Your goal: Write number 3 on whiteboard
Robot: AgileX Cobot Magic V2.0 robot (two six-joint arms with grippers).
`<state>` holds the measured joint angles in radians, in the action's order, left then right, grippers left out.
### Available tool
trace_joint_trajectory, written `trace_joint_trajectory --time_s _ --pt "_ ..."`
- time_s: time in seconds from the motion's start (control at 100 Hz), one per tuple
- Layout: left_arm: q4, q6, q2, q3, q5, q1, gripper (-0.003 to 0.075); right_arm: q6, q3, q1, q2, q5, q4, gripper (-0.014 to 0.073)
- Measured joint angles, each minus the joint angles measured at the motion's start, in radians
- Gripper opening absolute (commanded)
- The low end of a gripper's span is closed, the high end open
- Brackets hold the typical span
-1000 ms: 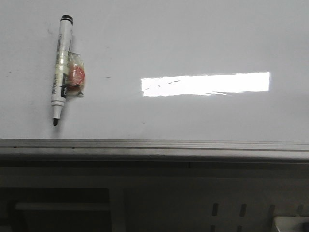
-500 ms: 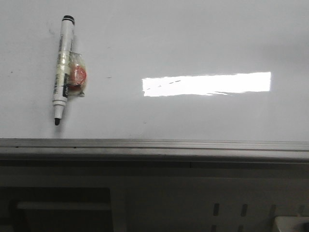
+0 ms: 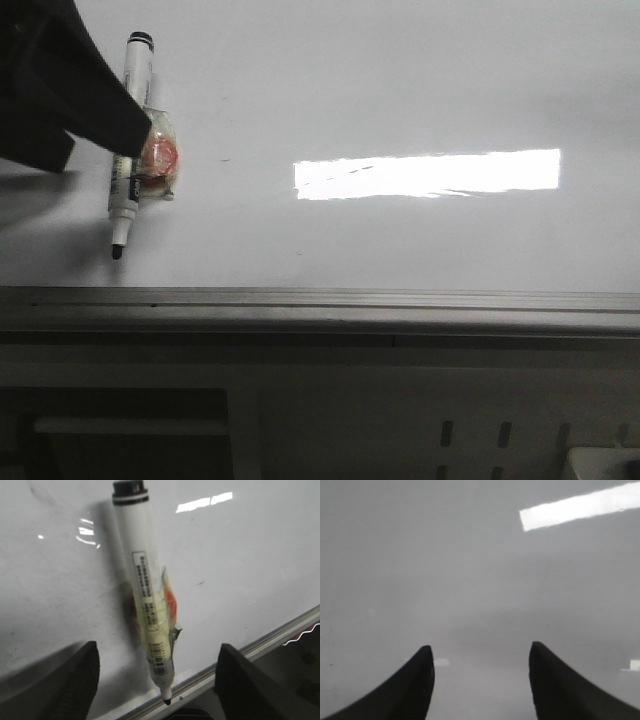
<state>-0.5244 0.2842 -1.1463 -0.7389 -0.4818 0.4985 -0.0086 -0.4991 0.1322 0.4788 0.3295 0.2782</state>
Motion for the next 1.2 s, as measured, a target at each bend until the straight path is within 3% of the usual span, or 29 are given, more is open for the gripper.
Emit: trace_joint_trajectory --time_s 0.2,0.3,0.37,0.52,0.7,0.77,1.03,1.2 --pt "-0.026 -0.006 -0.088 -0.009 0.011 0.009 0.0457 0.0 0.0 0.0 0.0 0.0 -0.001 0.0378" --pt "-0.045 -0.008 -0.106 -0.012 0.031 0.011 0.04 0.0 0.0 0.0 0.0 0.0 -0.002 0.0378" --pt "-0.049 -0.01 -0.115 -0.012 0.041 0.011 0.0297 0.0 0.0 0.0 0.0 0.0 -0.002 0.0377" --pt "-0.049 -0.01 -0.13 -0.012 0.057 0.011 -0.0023 0.0 -0.004 0.01 0.0 0.002 -0.002 0.0377" --pt "-0.037 0.002 -0.11 -0.024 0.035 0.022 -0.002 -0.011 -0.068 0.102 0.01 0.022 -0.003 0.0377" --pt "-0.014 0.073 -0.089 -0.049 0.017 0.042 -0.002 -0.066 -0.121 0.163 0.033 0.041 -0.005 0.0377" --pt "0.064 0.669 0.052 -0.186 -0.2 0.198 -0.002 -0.414 -0.357 0.5 0.241 0.284 -0.01 0.0378" --pt "0.155 0.83 0.074 -0.193 -0.267 0.249 -0.002 -0.491 -0.451 0.711 0.389 0.312 -0.012 0.0378"
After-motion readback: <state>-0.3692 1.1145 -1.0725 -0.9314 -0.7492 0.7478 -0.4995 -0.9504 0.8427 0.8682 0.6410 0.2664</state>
